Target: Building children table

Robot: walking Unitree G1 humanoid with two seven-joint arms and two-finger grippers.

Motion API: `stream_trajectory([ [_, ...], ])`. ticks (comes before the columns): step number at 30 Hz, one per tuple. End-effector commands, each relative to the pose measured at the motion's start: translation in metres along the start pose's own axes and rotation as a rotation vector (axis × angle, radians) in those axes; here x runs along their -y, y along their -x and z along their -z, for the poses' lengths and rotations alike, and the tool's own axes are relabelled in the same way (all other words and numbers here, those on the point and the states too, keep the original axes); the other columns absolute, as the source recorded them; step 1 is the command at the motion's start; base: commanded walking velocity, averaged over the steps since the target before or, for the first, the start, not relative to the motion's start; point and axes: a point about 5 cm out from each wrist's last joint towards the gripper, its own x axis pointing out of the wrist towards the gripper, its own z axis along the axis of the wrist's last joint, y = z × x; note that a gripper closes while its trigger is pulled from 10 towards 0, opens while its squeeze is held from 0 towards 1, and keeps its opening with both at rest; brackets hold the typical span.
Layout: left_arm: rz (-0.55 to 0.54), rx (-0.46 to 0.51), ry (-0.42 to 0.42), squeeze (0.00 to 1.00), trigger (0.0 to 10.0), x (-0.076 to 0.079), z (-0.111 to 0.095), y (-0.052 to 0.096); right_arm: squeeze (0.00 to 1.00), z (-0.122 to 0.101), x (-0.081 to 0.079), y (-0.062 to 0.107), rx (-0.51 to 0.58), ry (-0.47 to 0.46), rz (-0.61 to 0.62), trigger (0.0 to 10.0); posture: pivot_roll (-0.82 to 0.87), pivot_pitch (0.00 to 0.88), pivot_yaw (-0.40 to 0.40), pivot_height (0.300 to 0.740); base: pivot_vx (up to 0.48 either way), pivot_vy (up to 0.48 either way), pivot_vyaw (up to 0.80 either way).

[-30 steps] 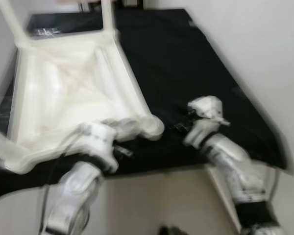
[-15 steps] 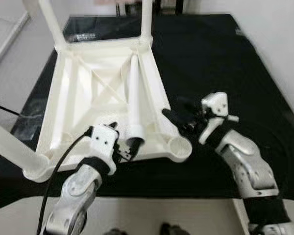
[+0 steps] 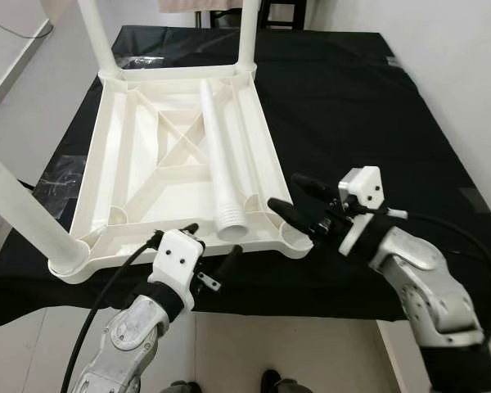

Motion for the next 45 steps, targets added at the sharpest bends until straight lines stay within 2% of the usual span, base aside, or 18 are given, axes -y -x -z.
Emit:
stream_trajectory([
  [1,0.012,0.007,-0.009,0.00,10.0,0.000,-0.002,0.003,0.00,0.000,-0.002,0.004,-0.002,-0.010,-0.008,10.0,0.02,0.257,-0.060,0.740,0.000,0.000,0.00],
  [6,0.030,0.015,-0.007,0.00,10.0,-0.001,-0.003,0.003,0.00,0.004,-0.011,0.002,-0.017,-0.015,-0.012,10.0,0.02,0.256,-0.059,0.740,0.000,0.000,0.00],
  [7,0.037,0.016,-0.007,0.00,10.0,-0.001,-0.004,0.004,0.00,0.011,-0.020,0.000,-0.045,-0.011,-0.039,10.0,0.02,0.256,-0.059,0.740,0.000,0.000,0.00],
  [9,0.039,0.015,-0.006,0.00,10.0,-0.002,-0.004,0.006,0.00,0.015,-0.024,0.001,-0.067,-0.003,-0.057,10.0,0.02,0.257,-0.058,0.740,0.000,0.000,0.00],
  [16,0.066,0.005,-0.006,0.00,10.0,-0.001,-0.002,0.009,0.00,0.021,-0.020,0.004,-0.149,0.077,-0.056,10.0,0.02,0.259,-0.058,0.740,0.000,0.000,0.00],
  [17,0.084,0.003,-0.010,0.00,10.0,0.001,-0.002,0.009,0.00,0.025,-0.017,0.002,-0.180,0.107,-0.030,10.0,0.03,0.260,-0.061,0.740,0.000,0.000,0.00],
  [22,0.091,0.005,-0.008,0.00,10.0,0.003,-0.002,0.010,0.00,0.027,-0.009,-0.003,-0.204,0.141,0.044,10.0,0.03,0.261,-0.062,0.740,0.000,0.000,0.00],
  [24,0.093,0.005,-0.009,0.00,10.0,0.003,-0.002,0.010,0.00,0.030,-0.004,-0.008,-0.237,0.188,0.092,10.0,0.03,0.262,-0.065,0.740,0.000,0.000,0.00],
  [29,0.092,0.004,-0.011,0.00,10.0,0.003,-0.002,0.011,0.00,0.034,-0.001,-0.014,-0.268,0.229,0.132,10.0,0.04,0.263,-0.067,0.740,0.000,0.000,0.00],
  [34,0.093,0.003,-0.009,0.00,10.0,0.004,-0.002,0.011,0.00,0.034,-0.002,-0.019,-0.271,0.245,0.135,10.0,0.04,0.264,-0.068,0.740,0.000,0.000,0.00],
  [40,0.096,0.002,-0.016,0.00,10.0,0.004,-0.002,0.012,0.00,0.027,-0.011,-0.018,-0.198,0.222,0.021,10.0,0.04,0.263,-0.068,0.740,0.000,0.000,0.00],
  [45,0.101,0.003,-0.018,0.00,10.0,0.005,-0.002,0.011,0.00,0.026,-0.005,-0.019,-0.207,0.260,0.048,10.0,0.04,0.261,-0.066,0.740,0.000,0.000,0.00],
])
